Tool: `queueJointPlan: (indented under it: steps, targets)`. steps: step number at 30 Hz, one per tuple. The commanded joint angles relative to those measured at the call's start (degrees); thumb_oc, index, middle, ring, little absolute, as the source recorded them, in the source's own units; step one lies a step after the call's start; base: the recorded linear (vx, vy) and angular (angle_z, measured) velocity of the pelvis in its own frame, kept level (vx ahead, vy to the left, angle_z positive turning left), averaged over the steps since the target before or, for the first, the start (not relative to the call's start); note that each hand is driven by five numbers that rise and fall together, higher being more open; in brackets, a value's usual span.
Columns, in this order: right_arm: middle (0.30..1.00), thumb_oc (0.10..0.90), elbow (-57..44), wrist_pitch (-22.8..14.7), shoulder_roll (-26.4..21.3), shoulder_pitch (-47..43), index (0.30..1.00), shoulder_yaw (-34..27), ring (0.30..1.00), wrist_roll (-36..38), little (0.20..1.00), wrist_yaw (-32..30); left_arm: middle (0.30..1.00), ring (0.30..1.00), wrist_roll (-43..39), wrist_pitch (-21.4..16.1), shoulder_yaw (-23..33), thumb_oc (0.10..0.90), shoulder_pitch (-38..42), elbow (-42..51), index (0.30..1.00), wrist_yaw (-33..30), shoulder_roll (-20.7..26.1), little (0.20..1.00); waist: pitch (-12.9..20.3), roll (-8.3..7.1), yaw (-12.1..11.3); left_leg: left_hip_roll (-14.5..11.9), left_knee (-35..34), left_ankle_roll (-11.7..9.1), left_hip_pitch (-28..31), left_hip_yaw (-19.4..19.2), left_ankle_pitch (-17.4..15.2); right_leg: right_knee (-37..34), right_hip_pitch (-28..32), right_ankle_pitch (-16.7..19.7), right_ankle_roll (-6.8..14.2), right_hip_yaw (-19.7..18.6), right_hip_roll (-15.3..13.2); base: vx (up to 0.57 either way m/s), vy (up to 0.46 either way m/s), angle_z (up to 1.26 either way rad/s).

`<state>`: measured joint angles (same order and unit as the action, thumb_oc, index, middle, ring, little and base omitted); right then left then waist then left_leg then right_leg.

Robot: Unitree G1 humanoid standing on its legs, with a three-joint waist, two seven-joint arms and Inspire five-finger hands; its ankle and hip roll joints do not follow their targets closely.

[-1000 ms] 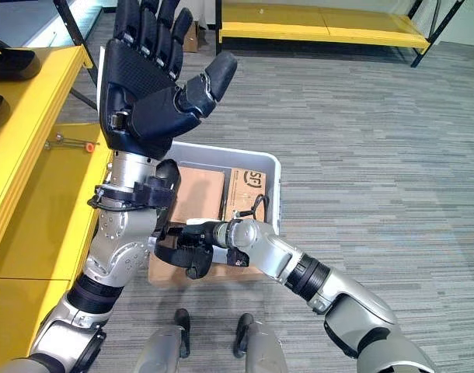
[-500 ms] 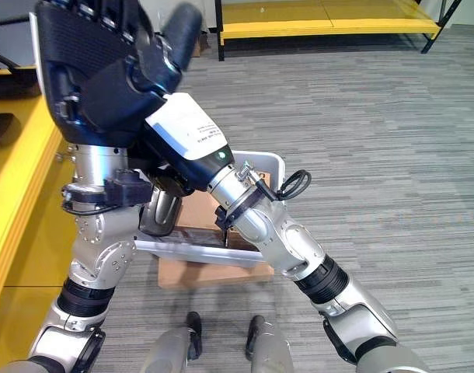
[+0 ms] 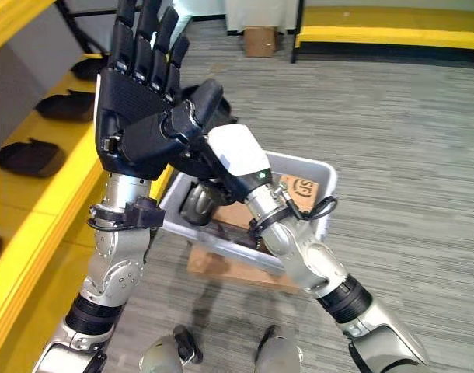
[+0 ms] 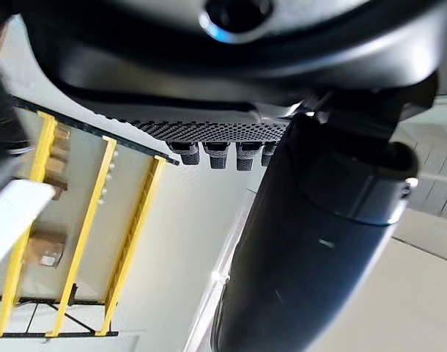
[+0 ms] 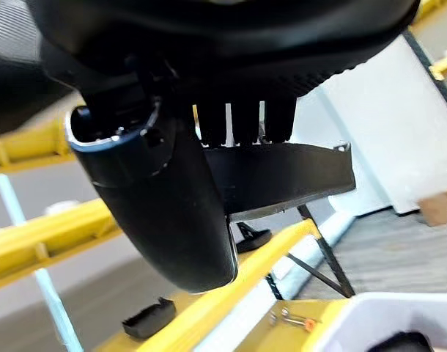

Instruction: Move parts from the plastic box to the shelf.

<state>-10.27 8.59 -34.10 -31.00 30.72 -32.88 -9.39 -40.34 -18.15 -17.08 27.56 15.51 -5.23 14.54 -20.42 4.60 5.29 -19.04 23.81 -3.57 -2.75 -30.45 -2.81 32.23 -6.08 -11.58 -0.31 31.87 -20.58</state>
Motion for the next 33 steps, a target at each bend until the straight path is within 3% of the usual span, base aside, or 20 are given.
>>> queueJointPlan:
  steps: [1, 4, 9, 13, 18, 19, 21, 23, 25, 27, 29, 31, 33]
  targets:
    - [0.300, 0.400, -2.30, -3.15, 5.96, -7.44, 0.300, -4.18, 0.300, 1.47, 0.300, -9.61, 1.000, 1.000, -3.97, -6.82, 0.30, 0.900, 5.17, 4.13, 1.000, 3.51, 2.18, 1.000, 3.31, -3.06, 0.16, 2.02, -1.68, -2.15, 5.21, 0.48, -1.44, -10.28, 4.50, -1.90, 2.41, -8.78, 7.72, -0.11, 0.252, 0.69]
    - [0.300, 0.400, -0.62, -3.07, 5.89, -4.75, 0.300, -5.32, 0.300, 1.43, 0.300, -11.32, 1.000, 1.000, -4.80, -5.76, -0.93, 0.900, 5.91, 3.21, 1.000, 4.52, 2.31, 1.000, 4.69, -2.96, 1.28, 4.78, -8.05, -1.04, 6.90, -0.35, -2.36, -12.95, 5.31, 0.83, 3.91, -9.54, 7.65, -0.08, 0.270, 0.50]
    - [0.300, 0.400, 1.12, -3.35, 7.00, -0.58, 0.300, -7.32, 0.300, 0.45, 0.300, -13.81, 1.000, 1.000, -8.37, -2.64, -2.53, 0.900, 6.40, 2.44, 1.000, 7.25, -0.01, 1.000, 7.15, -3.20, 2.03, 9.61, -17.85, 1.10, 10.57, -0.66, -3.35, -18.75, 4.87, 7.54, 8.22, -10.23, 5.56, -0.11, 0.283, 0.20]
    - [0.300, 0.400, 1.28, -2.35, 8.00, 0.39, 0.300, -8.34, 0.300, 1.23, 0.300, -14.65, 1.000, 1.000, -7.59, 0.66, -3.60, 0.900, 6.53, 2.12, 1.000, 7.78, -1.30, 1.000, 7.68, -3.50, 2.20, 11.41, -21.78, 1.69, 11.76, -0.98, -2.65, -21.44, 3.71, 11.36, 10.11, -10.47, 4.23, -0.11, 0.206, 0.08]
    - [0.300, 0.400, 1.01, -1.80, 8.43, 2.08, 0.300, -10.05, 0.300, 2.94, 0.300, -17.91, 1.000, 1.000, -2.84, 6.14, -5.36, 0.900, 6.63, -0.02, 1.000, 8.41, -2.58, 1.000, 7.88, -3.60, 3.52, 13.30, -24.84, 2.93, 12.46, -0.72, -2.07, -20.42, 1.59, 12.33, 10.98, -14.05, 5.61, -0.12, 0.161, 0.10]
    - [0.300, 0.400, 0.92, -2.04, 8.16, 2.99, 0.300, -10.85, 0.300, 3.61, 0.300, -19.45, 1.000, 1.000, -0.53, 9.39, -6.14, 0.900, 7.01, -1.02, 1.000, 8.36, -2.41, 1.000, 7.66, -3.58, 4.26, 13.71, -24.88, 3.74, 12.31, -0.34, -2.37, -16.85, 0.10, 11.10, 10.96, -16.48, 6.37, -0.09, 0.094, 0.23]
    - [0.300, 0.400, 0.74, -3.68, 6.89, 5.61, 0.300, -12.28, 0.300, 4.62, 0.300, -21.70, 1.000, 1.000, -2.17, 7.32, -5.81, 0.900, 4.23, -3.59, 1.000, 13.61, 0.55, 1.000, 7.29, -3.19, 4.68, 13.47, -25.08, 4.45, 11.33, -0.19, -1.03, -13.28, -0.59, 8.14, 9.32, -18.59, 10.13, -0.15, 0.016, 0.38]
    - [0.300, 0.400, -2.52, -7.15, 3.83, 13.75, 0.300, -18.99, 0.300, 6.31, 0.300, -24.24, 1.000, 1.000, -4.07, 5.77, -1.45, 0.900, -8.35, -2.04, 1.000, 28.55, 6.99, 1.000, 7.09, -2.65, 3.33, 14.10, -25.58, 5.18, 9.95, 2.45, -0.77, -8.17, -0.04, 3.87, 7.11, -20.51, 16.42, -0.15, -0.044, 0.48]
    - [0.300, 0.400, -4.34, -9.24, 2.22, 18.65, 0.300, -24.25, 0.300, 7.99, 0.300, -25.06, 1.000, 1.000, -6.18, 4.48, 2.31, 0.900, -18.75, 1.73, 1.000, 38.90, 11.53, 1.000, 7.40, -2.81, 1.89, 15.24, -25.73, 5.16, 8.71, 4.61, -0.86, -8.68, 1.66, 1.84, 5.57, -21.04, 20.36, -0.09, -0.084, 0.45]
    - [0.300, 0.400, -4.11, -10.70, 1.44, 21.06, 0.300, -26.61, 0.300, 8.57, 0.300, -27.16, 1.000, 1.000, -7.45, 4.71, 3.99, 0.900, -24.10, 4.01, 1.000, 42.59, 13.90, 1.000, 7.26, -3.34, 0.80, 16.51, -23.76, 5.29, 7.23, 7.29, -1.34, -11.45, 2.78, 2.87, 5.39, -21.87, 20.49, -0.03, -0.170, 0.32]
    - [0.300, 0.400, -3.53, -11.03, 1.06, 21.36, 0.300, -26.88, 0.300, 8.82, 0.300, -28.72, 1.000, 1.000, -7.82, 4.95, 4.13, 0.900, -25.62, 4.04, 1.000, 42.59, 14.53, 1.000, 7.09, -3.29, 0.45, 16.77, -22.27, 5.37, 6.75, 8.46, -1.95, -13.94, 4.67, 1.46, 4.08, -21.78, 20.89, -0.01, -0.150, 0.46]
    - [0.300, 0.400, -3.30, -9.59, 0.18, 20.64, 0.300, -26.97, 0.300, 9.11, 0.300, -31.26, 1.000, 1.000, -6.42, 4.07, 4.08, 0.900, -26.54, 2.63, 1.000, 43.20, 15.08, 1.000, 7.14, -2.87, -0.31, 17.13, -21.08, 4.78, 5.37, 9.48, -1.68, -18.83, 6.82, 1.07, 2.62, -21.86, 20.96, -0.06, -0.123, 0.42]
    - [0.300, 0.400, -2.78, -9.01, -0.51, 20.46, 0.300, -27.88, 0.300, 9.35, 0.300, -32.10, 1.000, 1.000, -5.62, 3.66, 4.49, 0.900, -27.82, 2.85, 1.000, 41.91, 15.96, 1.000, 6.94, -2.56, -0.43, 17.09, -20.43, 4.26, 4.36, 9.41, -1.41, -20.13, 7.61, 1.20, 2.50, -21.62, 20.48, -0.06, -0.061, 0.32]
